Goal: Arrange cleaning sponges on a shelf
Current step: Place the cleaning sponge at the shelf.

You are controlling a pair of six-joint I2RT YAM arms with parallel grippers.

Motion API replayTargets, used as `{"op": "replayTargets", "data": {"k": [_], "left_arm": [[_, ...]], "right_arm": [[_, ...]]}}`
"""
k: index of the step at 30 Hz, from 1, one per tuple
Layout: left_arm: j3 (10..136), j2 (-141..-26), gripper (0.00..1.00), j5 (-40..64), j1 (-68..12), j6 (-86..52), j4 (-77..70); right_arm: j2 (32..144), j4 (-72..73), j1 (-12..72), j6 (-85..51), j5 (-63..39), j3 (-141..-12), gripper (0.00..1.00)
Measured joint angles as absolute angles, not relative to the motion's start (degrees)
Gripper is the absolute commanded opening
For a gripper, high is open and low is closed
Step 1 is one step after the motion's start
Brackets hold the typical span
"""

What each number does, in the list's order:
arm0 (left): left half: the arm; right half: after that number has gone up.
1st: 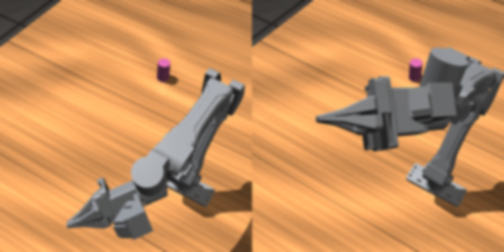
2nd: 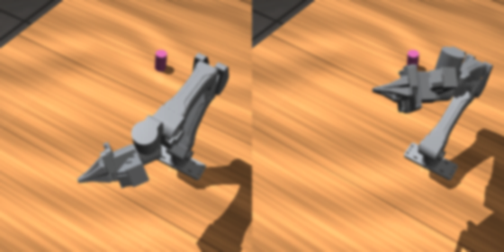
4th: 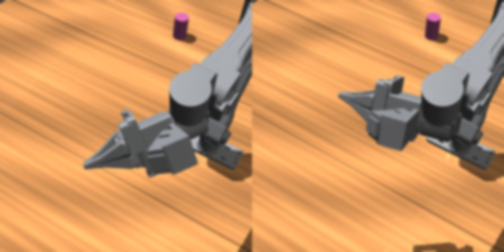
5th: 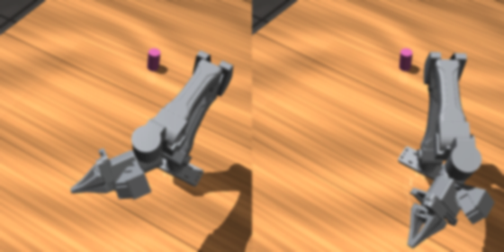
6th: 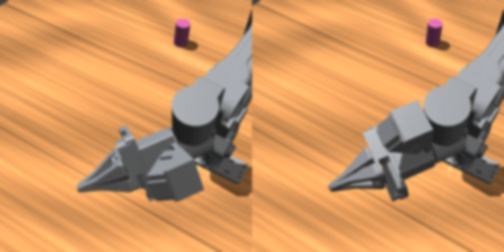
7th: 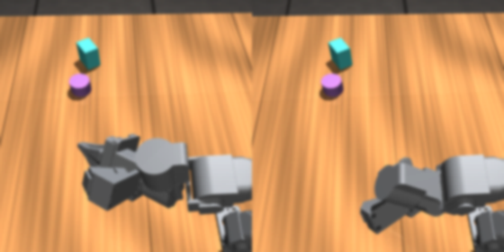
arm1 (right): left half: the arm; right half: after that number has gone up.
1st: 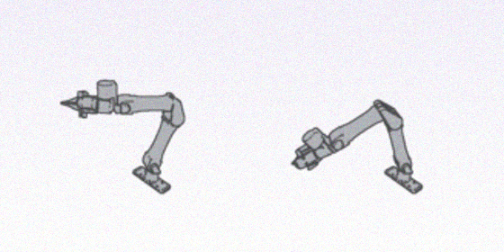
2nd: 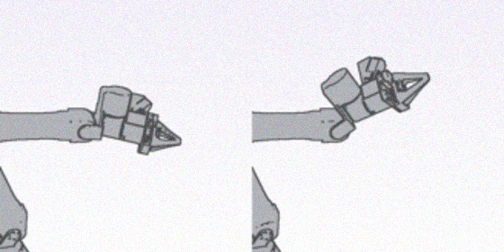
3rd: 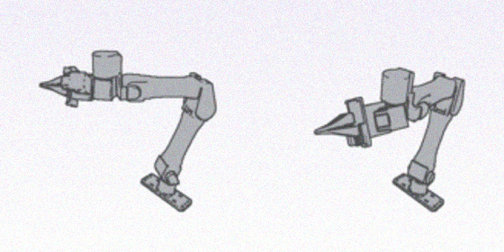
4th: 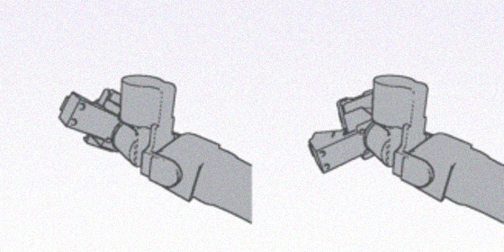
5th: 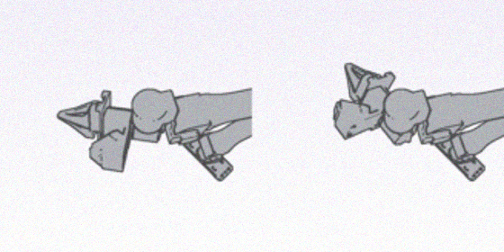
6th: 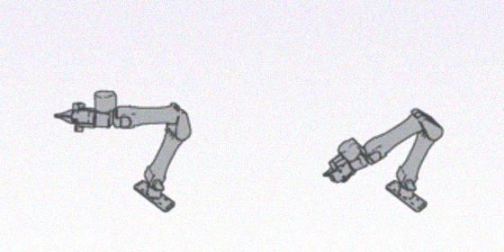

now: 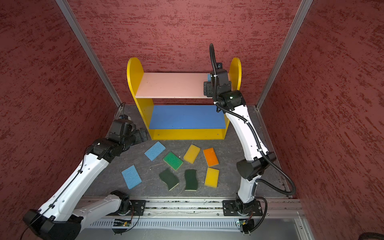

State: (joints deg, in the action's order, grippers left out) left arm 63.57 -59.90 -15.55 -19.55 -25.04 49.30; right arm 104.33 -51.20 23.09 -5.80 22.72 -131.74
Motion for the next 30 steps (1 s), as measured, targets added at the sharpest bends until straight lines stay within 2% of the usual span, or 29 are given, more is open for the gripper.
{"op": "replayTargets", "data": {"k": [26,30], "left_arm": [[61.76,-55.24,0.99,-15.46,-19.29,-25.61,52.14],[61.39,-53.91,0.99,-15.51,-19.29,-25.74,53.32]], "right_arm": [[98.17,-54.59,26.17,-8.86,19.7,-131.61,0.9],[94.91,-54.72,26.96,-9.76,19.29,-127.92,0.89]]}}
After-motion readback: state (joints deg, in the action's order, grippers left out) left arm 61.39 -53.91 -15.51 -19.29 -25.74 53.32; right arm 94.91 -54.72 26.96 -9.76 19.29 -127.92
